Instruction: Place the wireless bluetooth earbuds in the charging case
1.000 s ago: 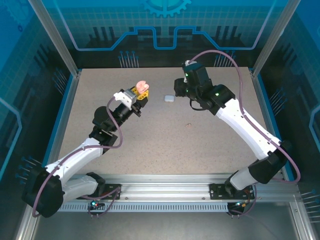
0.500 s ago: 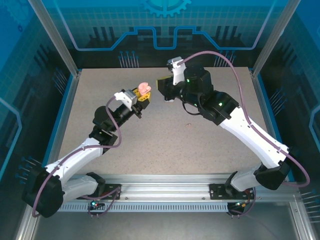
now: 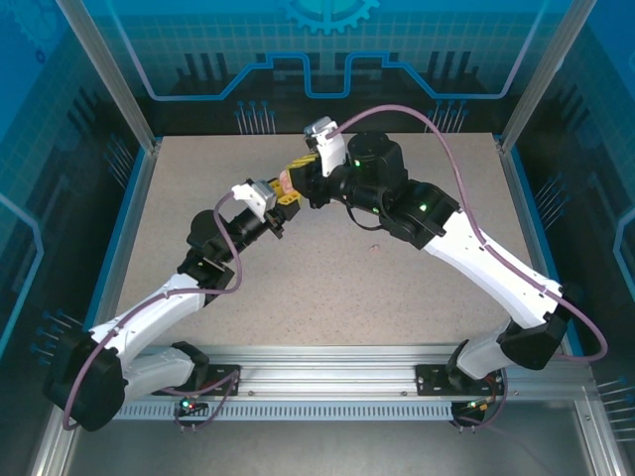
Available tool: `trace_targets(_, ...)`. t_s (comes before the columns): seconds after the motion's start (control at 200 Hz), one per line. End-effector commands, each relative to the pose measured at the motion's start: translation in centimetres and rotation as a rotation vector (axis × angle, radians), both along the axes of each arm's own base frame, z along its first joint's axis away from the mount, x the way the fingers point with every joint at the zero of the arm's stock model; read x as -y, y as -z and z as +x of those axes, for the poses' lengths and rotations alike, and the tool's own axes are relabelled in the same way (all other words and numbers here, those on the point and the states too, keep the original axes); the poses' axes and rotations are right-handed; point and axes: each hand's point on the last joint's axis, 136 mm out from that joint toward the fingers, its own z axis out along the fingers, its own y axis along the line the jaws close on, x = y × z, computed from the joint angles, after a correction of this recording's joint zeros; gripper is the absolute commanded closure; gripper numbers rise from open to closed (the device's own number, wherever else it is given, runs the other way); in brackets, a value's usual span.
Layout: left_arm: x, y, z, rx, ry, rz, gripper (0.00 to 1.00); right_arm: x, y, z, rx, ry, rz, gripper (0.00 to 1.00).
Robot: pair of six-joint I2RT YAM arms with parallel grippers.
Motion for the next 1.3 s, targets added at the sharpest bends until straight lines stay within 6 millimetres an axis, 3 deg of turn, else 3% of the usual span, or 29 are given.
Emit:
trace_targets(0.0, 0.4, -2.2, -1.0, 0.039, 0.038, -0.038, 1.00, -1.2, -0.8, -0.9, 0.023, -0.056, 0.006, 0.84)
trace_targets(0.325, 0.4, -2.2, -1.0, 0.041, 0.036, -0.034, 1.00, -1.6, 0.8, -1.0, -0.008, -0.069, -0.020, 0.85)
trace_targets(0.955, 0.4, -2.6, -1.2, 0.051, 0.038, -0.033, 1.00, -0.3, 3.3, -0.1, -0.011, -0.011, -0.082, 0.87)
trace_targets(1.291, 0.4, -2.7, -1.3, 0.054, 0.043, -0.031, 1.00, 0.6, 3.0, 0.5, -0.011, 0.017, -0.056, 0.87)
